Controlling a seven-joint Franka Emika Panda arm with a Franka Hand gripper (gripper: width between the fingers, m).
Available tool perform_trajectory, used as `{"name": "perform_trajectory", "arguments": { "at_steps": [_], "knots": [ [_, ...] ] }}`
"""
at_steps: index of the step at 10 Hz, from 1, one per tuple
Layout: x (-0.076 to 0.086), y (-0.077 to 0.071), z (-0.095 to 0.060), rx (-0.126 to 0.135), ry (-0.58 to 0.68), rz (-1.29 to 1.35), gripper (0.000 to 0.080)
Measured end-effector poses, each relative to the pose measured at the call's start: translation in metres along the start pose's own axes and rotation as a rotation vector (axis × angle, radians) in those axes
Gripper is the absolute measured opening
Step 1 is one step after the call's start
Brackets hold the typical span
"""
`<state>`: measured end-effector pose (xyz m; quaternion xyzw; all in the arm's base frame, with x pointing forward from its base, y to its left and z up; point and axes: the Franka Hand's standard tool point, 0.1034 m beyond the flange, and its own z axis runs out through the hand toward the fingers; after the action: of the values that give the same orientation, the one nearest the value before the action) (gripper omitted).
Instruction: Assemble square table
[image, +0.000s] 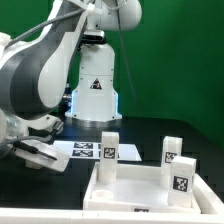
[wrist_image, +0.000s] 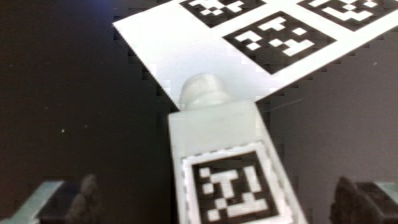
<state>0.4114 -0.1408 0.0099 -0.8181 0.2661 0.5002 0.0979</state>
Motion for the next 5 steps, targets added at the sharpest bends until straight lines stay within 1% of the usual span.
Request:
{"name": "perform_trajectory", "arguments": {
  "at_steps": [1,2,3,4,5],
  "knots": [
    [0.000,0.000,0.000,0.001,0.000,0.001,0.0518],
    [0.002,0.000,-0.001,0.000,0.013,0.000,0.0518],
    [0.003,0.000,-0.003,0.001,0.030,-0.001,0.0384],
    [0.002,0.000,-0.005,0.003,0.028,-0.001,0.0284],
    [0.001,-0.001,-0.019,0.001,0.069,-0.026,0.0284]
  ]
}}
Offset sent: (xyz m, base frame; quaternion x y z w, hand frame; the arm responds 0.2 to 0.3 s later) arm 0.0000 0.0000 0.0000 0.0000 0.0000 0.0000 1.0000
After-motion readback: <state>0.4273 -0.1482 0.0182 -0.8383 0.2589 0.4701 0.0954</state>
